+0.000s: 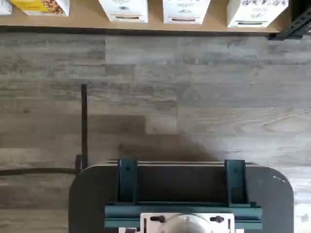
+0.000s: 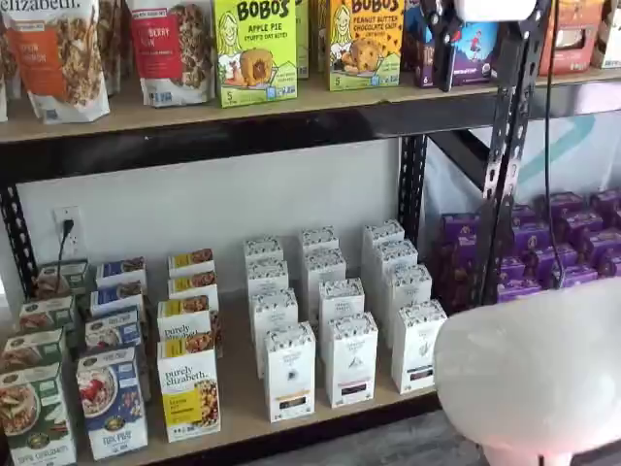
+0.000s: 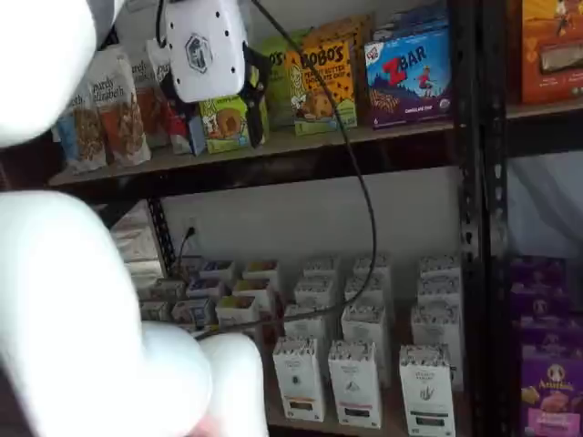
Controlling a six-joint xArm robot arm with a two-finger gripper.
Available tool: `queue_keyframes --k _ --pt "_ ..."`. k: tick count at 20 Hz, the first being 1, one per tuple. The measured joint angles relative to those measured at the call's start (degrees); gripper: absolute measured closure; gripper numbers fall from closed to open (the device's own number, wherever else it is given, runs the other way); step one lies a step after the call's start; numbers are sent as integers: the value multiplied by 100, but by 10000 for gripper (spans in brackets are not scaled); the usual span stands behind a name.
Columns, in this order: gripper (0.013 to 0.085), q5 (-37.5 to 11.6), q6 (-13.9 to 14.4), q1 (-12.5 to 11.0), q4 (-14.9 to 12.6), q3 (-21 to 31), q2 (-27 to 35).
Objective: Pick up the white box with a green strip in the middle, on the bottom shelf, the sixth box from the left
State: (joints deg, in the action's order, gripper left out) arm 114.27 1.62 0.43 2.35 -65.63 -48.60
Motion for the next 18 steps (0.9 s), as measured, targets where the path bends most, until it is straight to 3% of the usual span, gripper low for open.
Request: queue_keyframes --k 3,7,9,12,18 --pt "130 -511 173 257 -207 287 -303" --pt "130 -707 826 1012 -489 533 -378" --pt "130 -831 1039 1217 -520 684 -420" --pt "130 -1063 1224 1364 -461 954 -467" --pt "130 -1529 1313 1424 -468 1454 -501"
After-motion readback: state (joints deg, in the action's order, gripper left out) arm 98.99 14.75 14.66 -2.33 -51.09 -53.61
